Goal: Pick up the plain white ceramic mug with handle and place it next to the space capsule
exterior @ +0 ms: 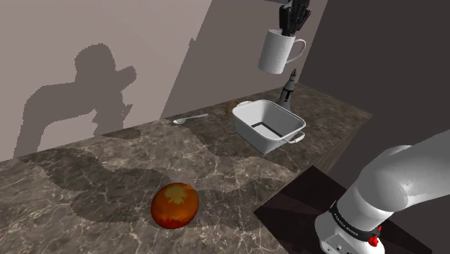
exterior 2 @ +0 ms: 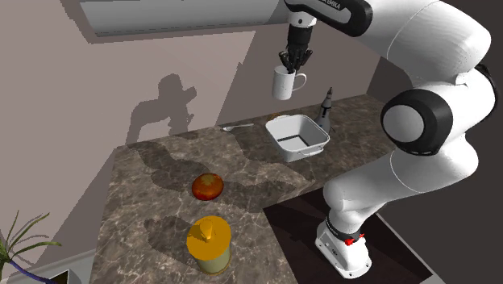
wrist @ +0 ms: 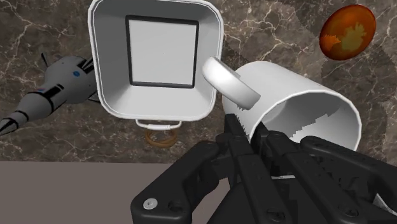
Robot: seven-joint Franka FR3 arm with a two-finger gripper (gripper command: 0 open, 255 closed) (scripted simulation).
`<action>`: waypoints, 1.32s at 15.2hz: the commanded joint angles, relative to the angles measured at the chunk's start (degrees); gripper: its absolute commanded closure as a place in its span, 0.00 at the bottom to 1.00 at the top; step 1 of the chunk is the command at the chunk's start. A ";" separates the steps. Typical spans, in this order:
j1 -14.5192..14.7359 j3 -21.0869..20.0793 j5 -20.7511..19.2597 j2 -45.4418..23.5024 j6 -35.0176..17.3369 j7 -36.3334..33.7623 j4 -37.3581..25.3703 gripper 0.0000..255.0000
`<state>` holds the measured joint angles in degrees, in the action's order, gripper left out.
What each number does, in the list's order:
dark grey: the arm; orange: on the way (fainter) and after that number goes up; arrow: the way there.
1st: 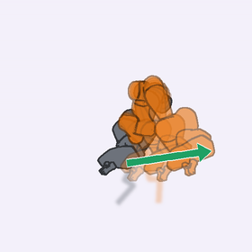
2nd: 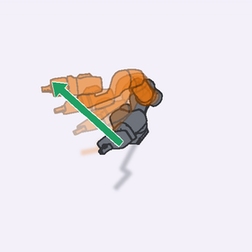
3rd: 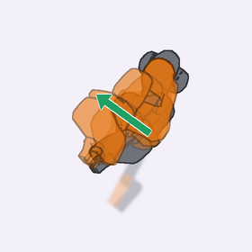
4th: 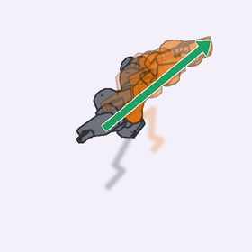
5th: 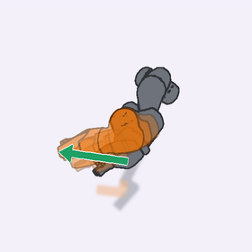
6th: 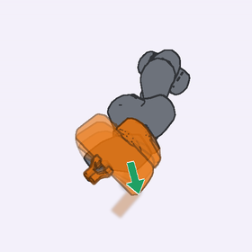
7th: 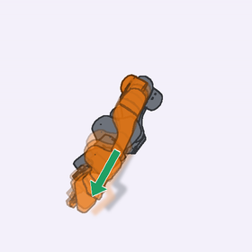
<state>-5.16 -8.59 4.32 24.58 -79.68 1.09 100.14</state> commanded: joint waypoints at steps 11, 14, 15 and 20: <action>-4.07 13.35 -4.80 3.52 0.78 17.43 3.29 1.00; -5.07 16.76 -6.09 2.85 0.89 21.82 2.49 1.00; -5.40 17.90 -6.49 2.51 0.92 23.30 2.09 1.00; -6.95 23.75 -8.10 -0.21 0.98 30.80 -0.87 1.00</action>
<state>-11.82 13.99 -3.51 25.02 -78.48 30.30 99.76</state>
